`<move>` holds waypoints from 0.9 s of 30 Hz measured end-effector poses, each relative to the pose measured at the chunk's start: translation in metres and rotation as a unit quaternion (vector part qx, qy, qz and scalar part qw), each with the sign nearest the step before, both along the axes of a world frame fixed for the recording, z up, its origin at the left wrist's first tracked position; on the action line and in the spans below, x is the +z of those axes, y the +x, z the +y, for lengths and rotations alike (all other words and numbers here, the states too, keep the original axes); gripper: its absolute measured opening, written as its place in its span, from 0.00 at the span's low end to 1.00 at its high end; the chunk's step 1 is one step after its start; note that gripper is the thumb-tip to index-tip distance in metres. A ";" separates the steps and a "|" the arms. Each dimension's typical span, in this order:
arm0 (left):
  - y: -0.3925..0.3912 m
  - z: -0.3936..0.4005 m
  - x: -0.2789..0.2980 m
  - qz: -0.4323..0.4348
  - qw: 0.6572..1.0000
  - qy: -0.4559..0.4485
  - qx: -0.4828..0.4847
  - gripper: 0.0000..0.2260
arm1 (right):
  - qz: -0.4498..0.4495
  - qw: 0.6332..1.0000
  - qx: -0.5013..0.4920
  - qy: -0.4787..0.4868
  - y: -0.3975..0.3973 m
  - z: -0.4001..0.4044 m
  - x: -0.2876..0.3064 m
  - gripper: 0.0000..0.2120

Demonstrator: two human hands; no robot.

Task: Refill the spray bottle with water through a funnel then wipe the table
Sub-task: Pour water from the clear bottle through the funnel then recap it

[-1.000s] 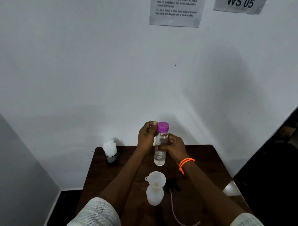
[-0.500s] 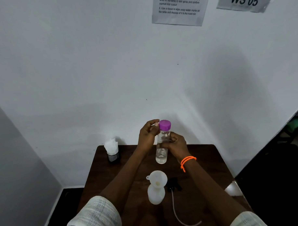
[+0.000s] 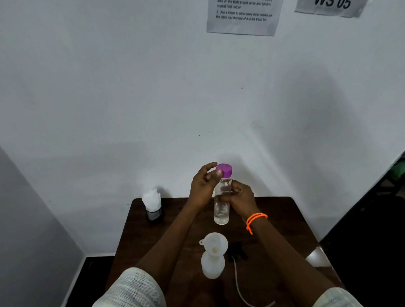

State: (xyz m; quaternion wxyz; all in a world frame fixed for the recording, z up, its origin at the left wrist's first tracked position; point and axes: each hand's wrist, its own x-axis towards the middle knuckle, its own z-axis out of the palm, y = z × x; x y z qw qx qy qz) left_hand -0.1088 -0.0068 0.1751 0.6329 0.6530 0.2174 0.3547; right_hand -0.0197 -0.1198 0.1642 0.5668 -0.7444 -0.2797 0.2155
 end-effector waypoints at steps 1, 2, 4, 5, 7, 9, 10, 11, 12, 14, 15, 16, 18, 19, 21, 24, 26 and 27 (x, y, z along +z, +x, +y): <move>0.001 0.001 -0.002 -0.001 1.000 0.005 -0.001 0.11 | -0.003 1.000 0.001 -0.003 0.000 0.000 0.000 0.23; 0.001 0.001 -0.003 -0.005 1.000 0.009 -0.002 0.10 | -0.004 1.000 0.002 -0.005 0.001 0.001 -0.001 0.22; 0.001 0.000 -0.004 -0.021 1.000 0.017 -0.006 0.09 | -0.004 1.000 0.004 -0.006 0.002 0.001 -0.001 0.21; 0.002 -0.001 -0.005 -0.030 0.999 0.020 -0.009 0.09 | -0.007 1.000 0.002 -0.008 0.002 0.001 -0.002 0.20; 0.002 -0.001 -0.007 -0.036 0.999 0.026 -0.009 0.09 | -0.006 1.000 0.003 -0.009 0.003 0.002 -0.004 0.20; 0.003 0.001 -0.009 -0.033 0.999 0.030 -0.009 0.10 | -0.005 1.000 0.005 -0.008 0.005 0.004 -0.005 0.22; 0.003 0.002 -0.010 -0.031 0.999 0.033 -0.008 0.11 | -0.009 1.000 0.003 -0.010 0.005 0.005 -0.005 0.23; 0.003 0.004 -0.010 -0.028 0.999 0.036 -0.006 0.11 | -0.016 1.000 0.004 -0.011 0.006 0.007 -0.006 0.23; 0.003 0.006 -0.011 -0.025 0.999 0.036 -0.004 0.12 | -0.022 1.000 0.007 -0.011 0.007 0.009 -0.006 0.23; 0.002 0.009 -0.012 -0.025 0.999 0.033 -0.003 0.12 | -0.029 0.999 0.012 -0.012 0.007 0.012 -0.006 0.22; 0.001 0.012 -0.012 -0.023 0.999 0.025 -0.003 0.12 | -0.029 0.999 0.017 -0.013 0.008 0.016 -0.009 0.23; 0.000 0.015 -0.013 -0.021 1.000 0.018 -0.004 0.12 | -0.031 0.999 0.021 -0.017 0.009 0.020 -0.011 0.23; -0.003 0.015 -0.015 -0.015 1.000 0.016 -0.010 0.12 | -0.041 0.999 0.022 -0.027 0.010 0.023 -0.013 0.22; -0.004 0.017 -0.020 -0.005 1.000 0.014 -0.008 0.13 | -0.048 0.998 0.020 -0.036 0.010 0.028 -0.016 0.21; -0.005 0.022 -0.034 0.027 1.000 0.000 0.009 0.17 | -0.060 0.996 0.019 -0.056 0.012 0.039 -0.020 0.19; -0.008 0.031 -0.066 0.078 0.995 -0.059 0.027 0.26 | -0.071 0.993 0.029 -0.090 0.012 0.060 -0.033 0.16; -0.013 0.035 -0.083 0.093 0.992 -0.089 0.017 0.24 | -0.076 0.990 0.042 -0.110 0.013 0.072 -0.044 0.14; -0.015 0.038 -0.090 0.104 0.989 -0.105 0.015 0.23 | -0.079 0.988 0.051 -0.119 0.013 0.080 -0.050 0.13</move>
